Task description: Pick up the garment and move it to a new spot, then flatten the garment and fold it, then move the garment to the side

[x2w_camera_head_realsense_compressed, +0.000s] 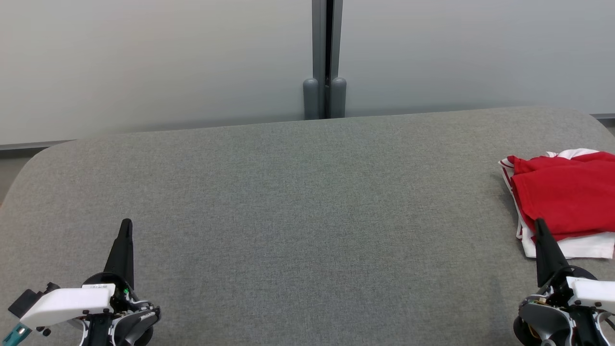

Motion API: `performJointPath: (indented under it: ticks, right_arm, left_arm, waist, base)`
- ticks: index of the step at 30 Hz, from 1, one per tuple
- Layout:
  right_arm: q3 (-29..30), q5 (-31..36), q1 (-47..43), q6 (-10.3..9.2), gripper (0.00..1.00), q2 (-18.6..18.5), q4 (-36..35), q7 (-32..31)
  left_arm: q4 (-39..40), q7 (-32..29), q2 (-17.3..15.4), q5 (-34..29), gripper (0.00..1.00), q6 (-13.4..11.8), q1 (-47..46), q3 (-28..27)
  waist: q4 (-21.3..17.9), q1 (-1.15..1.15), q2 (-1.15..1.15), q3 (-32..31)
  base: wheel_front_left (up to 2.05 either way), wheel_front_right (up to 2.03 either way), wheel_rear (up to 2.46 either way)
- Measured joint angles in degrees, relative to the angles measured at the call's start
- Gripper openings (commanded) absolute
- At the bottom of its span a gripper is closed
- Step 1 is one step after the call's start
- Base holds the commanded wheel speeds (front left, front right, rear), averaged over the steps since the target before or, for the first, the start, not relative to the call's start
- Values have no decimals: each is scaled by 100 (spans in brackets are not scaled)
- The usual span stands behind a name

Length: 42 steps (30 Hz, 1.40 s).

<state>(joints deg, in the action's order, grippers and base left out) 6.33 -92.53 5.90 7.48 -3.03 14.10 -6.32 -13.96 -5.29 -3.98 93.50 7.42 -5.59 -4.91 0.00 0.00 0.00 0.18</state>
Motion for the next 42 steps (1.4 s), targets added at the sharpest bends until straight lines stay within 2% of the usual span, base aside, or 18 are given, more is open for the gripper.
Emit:
performJointPath:
  ticks: [42]
  right_arm:
    - [11, 2, 1, 0, 0, 9, -1, -8]
  left_arm:
    - [-2, -57, 55, -21, 0, 1, -17, -68]
  waist:
    - [0, 0, 0, 0]
  base:
    - [0, 0, 0]
